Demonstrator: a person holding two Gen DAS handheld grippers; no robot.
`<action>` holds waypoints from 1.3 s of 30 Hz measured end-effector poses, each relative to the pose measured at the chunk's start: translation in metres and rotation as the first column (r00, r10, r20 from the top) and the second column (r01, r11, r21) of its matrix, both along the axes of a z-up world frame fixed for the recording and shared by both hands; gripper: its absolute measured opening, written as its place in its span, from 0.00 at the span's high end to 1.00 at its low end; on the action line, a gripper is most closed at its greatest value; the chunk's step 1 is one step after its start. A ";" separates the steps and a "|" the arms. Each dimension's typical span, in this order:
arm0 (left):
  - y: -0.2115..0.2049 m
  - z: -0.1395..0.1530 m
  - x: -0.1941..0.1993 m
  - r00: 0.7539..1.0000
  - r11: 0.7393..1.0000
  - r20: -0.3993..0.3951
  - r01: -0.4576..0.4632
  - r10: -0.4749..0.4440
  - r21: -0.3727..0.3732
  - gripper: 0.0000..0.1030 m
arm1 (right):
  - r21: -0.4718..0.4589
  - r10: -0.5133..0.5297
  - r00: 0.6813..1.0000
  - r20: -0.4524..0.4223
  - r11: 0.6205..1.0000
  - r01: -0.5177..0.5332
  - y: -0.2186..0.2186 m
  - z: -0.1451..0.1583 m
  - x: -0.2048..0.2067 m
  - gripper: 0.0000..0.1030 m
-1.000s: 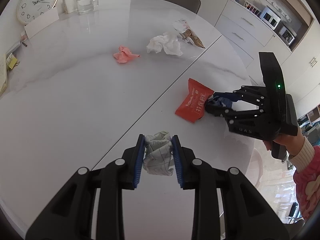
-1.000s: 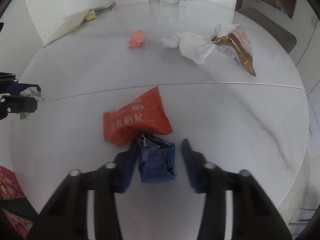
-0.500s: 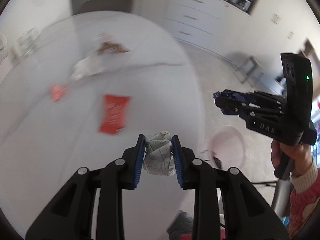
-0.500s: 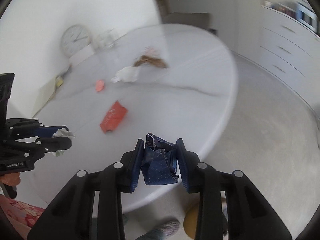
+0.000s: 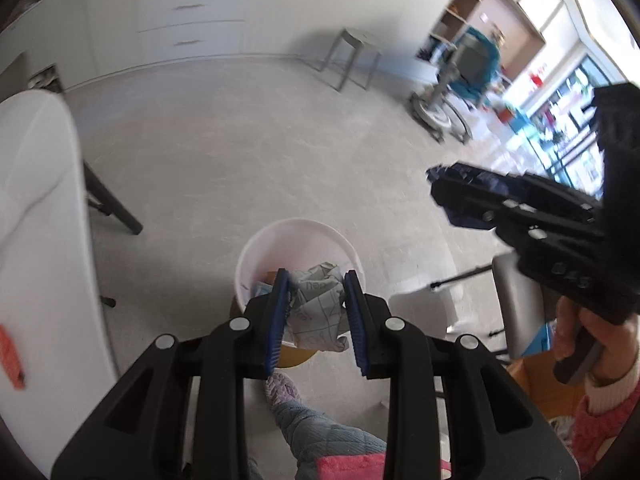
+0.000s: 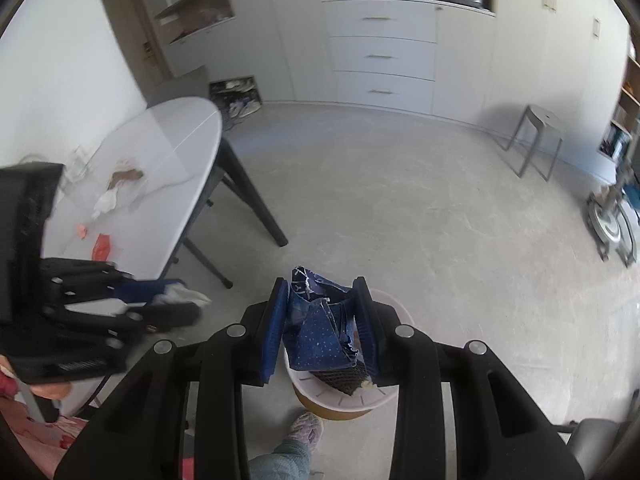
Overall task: Collect trash
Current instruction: 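Carry the tissue and blue packet with both tools to the bin, then open the left tool to drop the tissue while the right tool drops the packet, then move both open tools back over the table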
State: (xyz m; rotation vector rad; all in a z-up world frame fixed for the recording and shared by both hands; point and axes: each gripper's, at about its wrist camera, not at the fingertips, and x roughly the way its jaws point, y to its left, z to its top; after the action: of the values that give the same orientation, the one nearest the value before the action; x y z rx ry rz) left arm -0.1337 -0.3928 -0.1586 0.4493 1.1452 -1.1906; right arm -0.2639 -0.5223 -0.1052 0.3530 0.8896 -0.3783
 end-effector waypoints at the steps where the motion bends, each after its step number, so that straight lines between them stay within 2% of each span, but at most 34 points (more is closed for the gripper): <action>1: -0.012 -0.008 -0.005 1.000 1.000 -0.005 0.017 -0.017 0.012 0.73 | 0.001 -0.015 1.000 0.003 1.000 0.015 -0.007 -0.001 -0.006 0.67; 4: -0.039 -0.024 -0.016 0.998 0.997 -0.040 0.058 -0.057 0.046 0.71 | 0.010 -0.037 0.999 0.006 0.999 0.037 -0.019 -0.005 -0.018 0.67; 6: -0.050 -0.030 -0.021 0.997 0.995 -0.043 0.071 -0.068 0.072 0.58 | 0.012 -0.048 0.999 0.006 0.999 0.048 -0.027 -0.006 -0.023 0.67; 8: -0.057 -0.029 -0.026 0.996 0.994 -0.032 0.081 -0.079 0.077 0.34 | 0.018 -0.056 0.998 0.009 0.998 0.056 -0.031 -0.008 -0.025 0.67; 10: -0.061 -0.023 -0.033 0.997 0.994 -0.002 0.078 -0.078 0.077 0.20 | 0.025 -0.062 0.998 0.012 0.998 0.061 -0.037 -0.010 -0.029 0.67; 11: -0.062 -0.020 -0.033 0.997 0.994 0.005 0.074 -0.075 0.075 0.15 | 0.031 -0.064 0.998 0.012 0.998 0.063 -0.040 -0.012 -0.031 0.66; 14: -0.061 -0.012 -0.030 0.999 0.994 0.023 0.034 -0.037 0.100 0.08 | 0.037 -0.060 0.998 0.009 0.998 0.060 -0.045 -0.016 -0.032 0.66; 19: -0.052 0.002 -0.017 0.996 0.990 0.059 -0.066 0.059 0.124 0.08 | 0.048 -0.040 0.999 0.004 0.998 0.040 -0.044 -0.021 -0.028 0.65; 28: -0.025 0.021 0.008 0.981 0.979 0.084 -0.183 0.176 0.085 0.08 | 0.108 0.033 0.998 -0.047 0.994 -0.027 -0.031 -0.053 -0.001 0.64; 30: -0.019 0.023 0.013 0.976 0.975 0.089 -0.205 0.198 0.081 0.08 | 0.126 0.058 0.996 -0.074 0.991 -0.048 -0.026 -0.064 0.006 0.47; 31: -0.016 0.024 0.015 0.974 0.973 0.092 -0.215 0.208 0.080 0.08 | 0.123 0.062 0.994 -0.093 0.991 -0.050 -0.022 -0.070 0.010 0.26; 32: -0.014 0.025 0.015 0.972 0.972 0.094 -0.222 0.214 0.080 0.08 | 0.114 0.060 0.993 -0.105 0.992 -0.048 -0.019 -0.073 0.012 0.12; 34: -0.007 0.026 0.018 0.967 0.967 0.096 -0.243 0.235 0.078 0.08 | 0.107 0.065 0.989 -0.134 0.993 -0.050 -0.013 -0.079 0.018 0.02; 39: 0.005 0.032 0.026 0.957 0.957 0.094 -0.282 0.275 0.068 0.08 | 0.106 0.064 0.978 -0.197 0.993 -0.044 -0.007 -0.087 0.030 0.02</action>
State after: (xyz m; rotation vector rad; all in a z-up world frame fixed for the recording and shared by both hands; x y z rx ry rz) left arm -0.1080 -0.3881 -0.1268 0.3804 1.1448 -0.8749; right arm -0.2337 -0.5295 -0.1923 0.3876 1.1158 -0.3231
